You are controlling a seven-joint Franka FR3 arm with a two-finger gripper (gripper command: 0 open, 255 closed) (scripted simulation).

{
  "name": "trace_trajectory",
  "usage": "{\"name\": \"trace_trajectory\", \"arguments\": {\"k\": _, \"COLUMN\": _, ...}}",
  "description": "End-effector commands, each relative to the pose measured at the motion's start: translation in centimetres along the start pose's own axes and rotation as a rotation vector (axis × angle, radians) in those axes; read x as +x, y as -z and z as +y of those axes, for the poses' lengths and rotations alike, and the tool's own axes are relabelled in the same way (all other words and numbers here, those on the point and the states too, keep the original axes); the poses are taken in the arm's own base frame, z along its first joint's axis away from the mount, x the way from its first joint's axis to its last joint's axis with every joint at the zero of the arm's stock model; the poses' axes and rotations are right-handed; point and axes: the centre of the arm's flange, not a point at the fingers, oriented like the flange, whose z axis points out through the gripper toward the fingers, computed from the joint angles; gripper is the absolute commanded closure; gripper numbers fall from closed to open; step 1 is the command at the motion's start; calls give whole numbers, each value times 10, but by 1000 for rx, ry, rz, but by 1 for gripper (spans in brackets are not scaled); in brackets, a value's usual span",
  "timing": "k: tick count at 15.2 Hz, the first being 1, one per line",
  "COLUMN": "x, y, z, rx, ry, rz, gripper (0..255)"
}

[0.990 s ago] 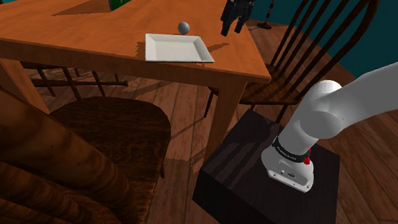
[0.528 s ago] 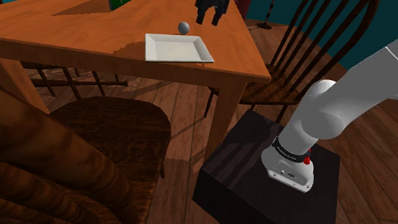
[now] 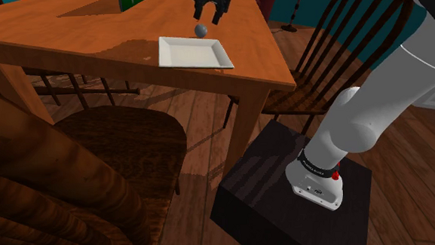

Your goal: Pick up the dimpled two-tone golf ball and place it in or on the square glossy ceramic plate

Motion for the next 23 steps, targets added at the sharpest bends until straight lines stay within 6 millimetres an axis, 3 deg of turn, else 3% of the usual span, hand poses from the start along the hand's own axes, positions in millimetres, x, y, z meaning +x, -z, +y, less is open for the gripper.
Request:
{"name": "trace_trajectory", "arguments": {"k": 1, "x": 2, "y": -10, "z": -1, "rx": 2, "ry": 0, "rz": 0, "gripper": 0}}
{"name": "trace_trajectory", "arguments": {"k": 4, "x": 2, "y": -29, "z": -1, "rx": 2, "ry": 0, "rz": 0, "gripper": 0}}
{"name": "trace_trajectory", "arguments": {"k": 12, "x": 2, "y": -29, "z": -1, "rx": 2, "ry": 0, "rz": 0, "gripper": 0}}
{"name": "trace_trajectory", "arguments": {"k": 13, "x": 2, "y": -29, "z": -1, "rx": 2, "ry": 0, "rz": 0, "gripper": 255}}
{"name": "trace_trajectory", "arguments": {"k": 23, "x": 2, "y": -24, "z": -2, "rx": 2, "ry": 0, "rz": 0, "gripper": 255}}
